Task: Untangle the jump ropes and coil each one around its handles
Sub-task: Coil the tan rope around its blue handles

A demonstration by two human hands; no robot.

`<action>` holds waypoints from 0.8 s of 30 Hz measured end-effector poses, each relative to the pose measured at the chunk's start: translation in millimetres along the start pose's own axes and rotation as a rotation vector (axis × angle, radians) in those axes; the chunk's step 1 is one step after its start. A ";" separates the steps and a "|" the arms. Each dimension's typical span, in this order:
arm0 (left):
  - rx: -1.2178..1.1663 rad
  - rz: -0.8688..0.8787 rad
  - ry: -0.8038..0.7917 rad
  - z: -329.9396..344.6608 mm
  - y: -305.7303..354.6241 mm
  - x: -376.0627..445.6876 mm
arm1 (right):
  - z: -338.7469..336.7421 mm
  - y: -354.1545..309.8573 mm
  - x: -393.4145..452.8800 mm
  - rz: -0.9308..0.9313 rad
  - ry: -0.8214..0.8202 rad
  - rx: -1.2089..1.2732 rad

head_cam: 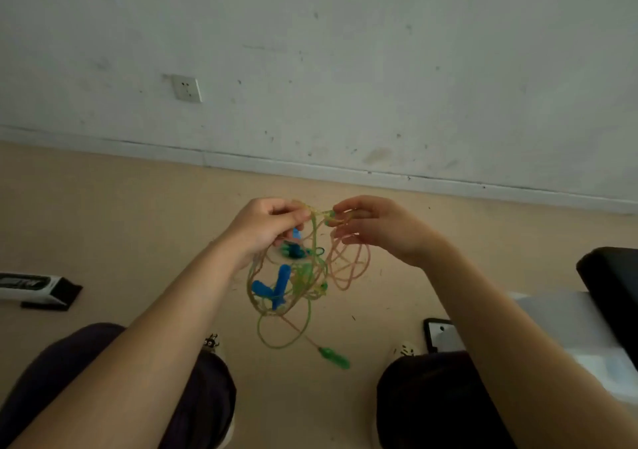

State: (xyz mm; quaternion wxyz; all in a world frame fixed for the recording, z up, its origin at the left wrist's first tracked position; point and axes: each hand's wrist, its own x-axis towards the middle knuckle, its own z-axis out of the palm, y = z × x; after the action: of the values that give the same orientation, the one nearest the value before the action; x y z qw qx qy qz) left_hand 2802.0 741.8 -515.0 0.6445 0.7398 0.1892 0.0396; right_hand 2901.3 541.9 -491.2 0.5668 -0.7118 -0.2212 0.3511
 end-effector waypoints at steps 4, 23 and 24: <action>-0.086 0.049 -0.095 3.5 24.0 -23.4 | 1.0 -22.2 -23.9 -0.059 -0.104 0.215; 0.160 0.074 0.090 11.6 15.9 -23.6 | 3.1 1.2 -14.9 -0.157 0.235 -0.188; 0.160 0.082 0.082 10.5 17.2 -23.9 | 4.1 1.0 -15.7 -0.150 0.238 -0.197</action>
State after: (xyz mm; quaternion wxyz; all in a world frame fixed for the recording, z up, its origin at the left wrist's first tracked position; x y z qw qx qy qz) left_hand 2787.0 722.3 -495.7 0.5730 0.7937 0.1876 0.0808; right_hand 2887.8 533.1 -488.8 0.5412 -0.7818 -0.2384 0.1976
